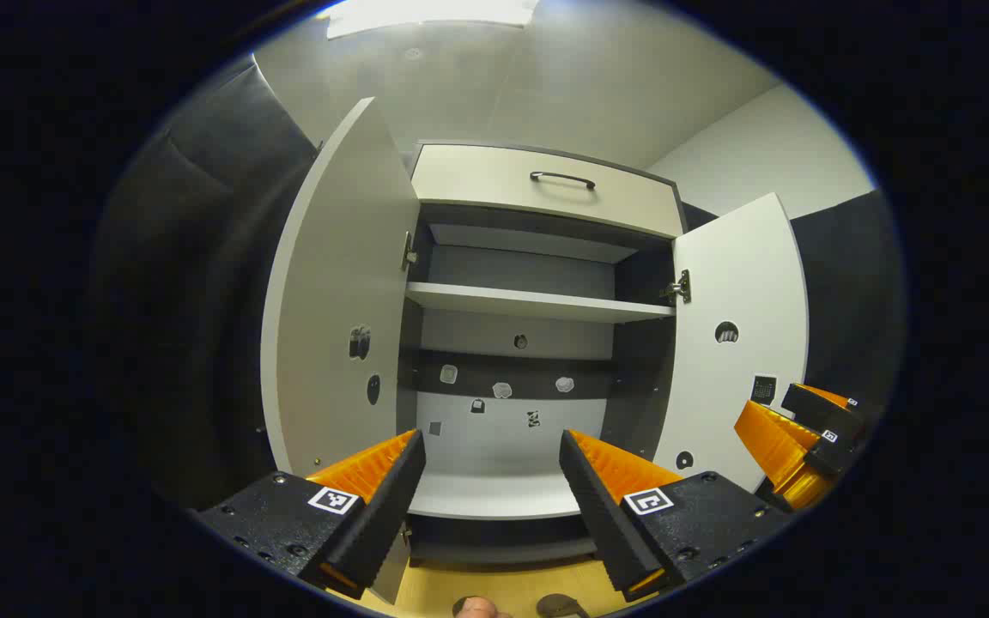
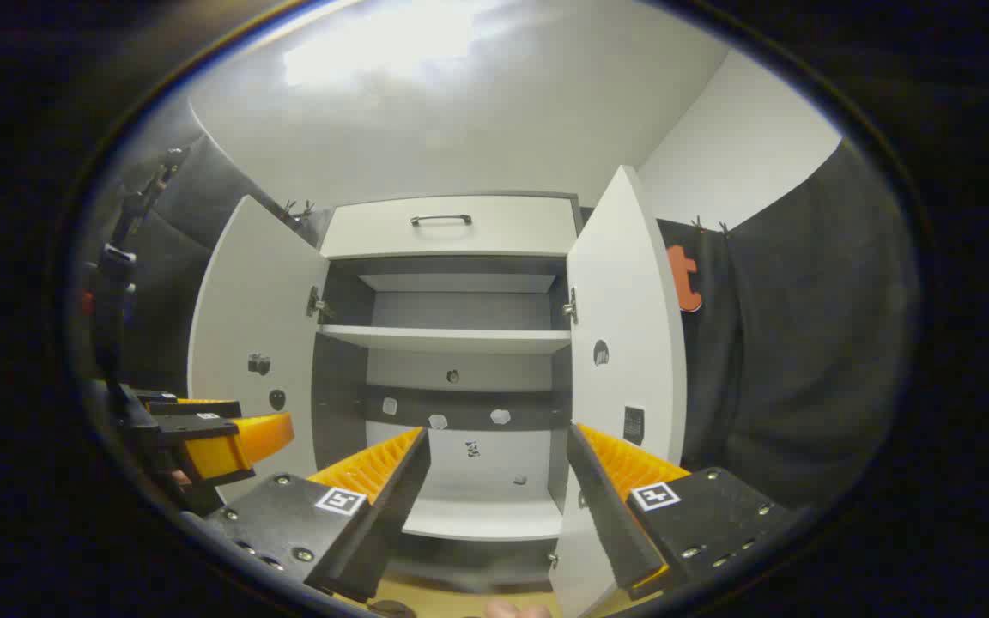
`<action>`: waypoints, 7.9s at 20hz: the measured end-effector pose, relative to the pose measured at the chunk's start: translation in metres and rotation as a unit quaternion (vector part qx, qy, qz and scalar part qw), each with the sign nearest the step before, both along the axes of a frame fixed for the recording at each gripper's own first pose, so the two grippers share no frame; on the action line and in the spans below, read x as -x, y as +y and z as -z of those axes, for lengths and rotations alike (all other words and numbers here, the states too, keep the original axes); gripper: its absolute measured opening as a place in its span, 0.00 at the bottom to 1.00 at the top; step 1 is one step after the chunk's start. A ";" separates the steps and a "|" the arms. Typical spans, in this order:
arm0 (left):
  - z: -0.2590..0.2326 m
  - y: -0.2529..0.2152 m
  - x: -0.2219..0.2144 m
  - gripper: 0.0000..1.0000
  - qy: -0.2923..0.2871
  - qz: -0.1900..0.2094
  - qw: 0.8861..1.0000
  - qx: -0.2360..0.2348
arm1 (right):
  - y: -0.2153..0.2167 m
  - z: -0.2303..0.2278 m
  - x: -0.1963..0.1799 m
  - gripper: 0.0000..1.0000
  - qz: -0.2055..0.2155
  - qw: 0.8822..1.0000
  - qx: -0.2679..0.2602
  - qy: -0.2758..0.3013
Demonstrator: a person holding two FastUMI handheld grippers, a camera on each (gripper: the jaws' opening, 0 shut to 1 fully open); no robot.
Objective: Grab one shoe with the right hand and put it into the shoe cabinet, grab the other shoe with the left hand and put it into the shoe cabinet; then close the right door with the right hand and the left door with the left hand.
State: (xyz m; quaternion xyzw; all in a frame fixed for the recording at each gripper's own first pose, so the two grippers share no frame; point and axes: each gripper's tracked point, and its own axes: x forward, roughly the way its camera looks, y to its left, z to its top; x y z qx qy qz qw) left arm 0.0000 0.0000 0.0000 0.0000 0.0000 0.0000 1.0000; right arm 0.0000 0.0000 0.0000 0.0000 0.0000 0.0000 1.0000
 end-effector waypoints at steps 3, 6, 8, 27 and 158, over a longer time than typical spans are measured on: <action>0.002 0.010 -0.002 0.96 -0.009 0.003 1.000 -0.006 | 0.011 0.010 0.000 0.94 0.010 1.000 0.006 0.000; 0.007 0.018 -0.004 0.93 0.001 0.009 1.000 -0.010 | 0.022 0.014 -0.003 0.96 0.012 1.000 0.010 0.002; 0.007 0.023 -0.006 0.94 0.002 0.010 1.000 -0.008 | 0.029 0.015 -0.007 0.96 0.010 1.000 0.006 0.003; 0.008 0.052 -0.015 0.96 -0.009 -0.011 1.000 -0.006 | 0.052 0.222 0.045 0.99 -0.039 0.982 -0.024 0.181; 0.472 0.042 0.076 0.97 0.497 0.032 0.867 -0.012 | 0.028 -0.052 -0.106 0.39 -0.024 0.998 -0.034 0.044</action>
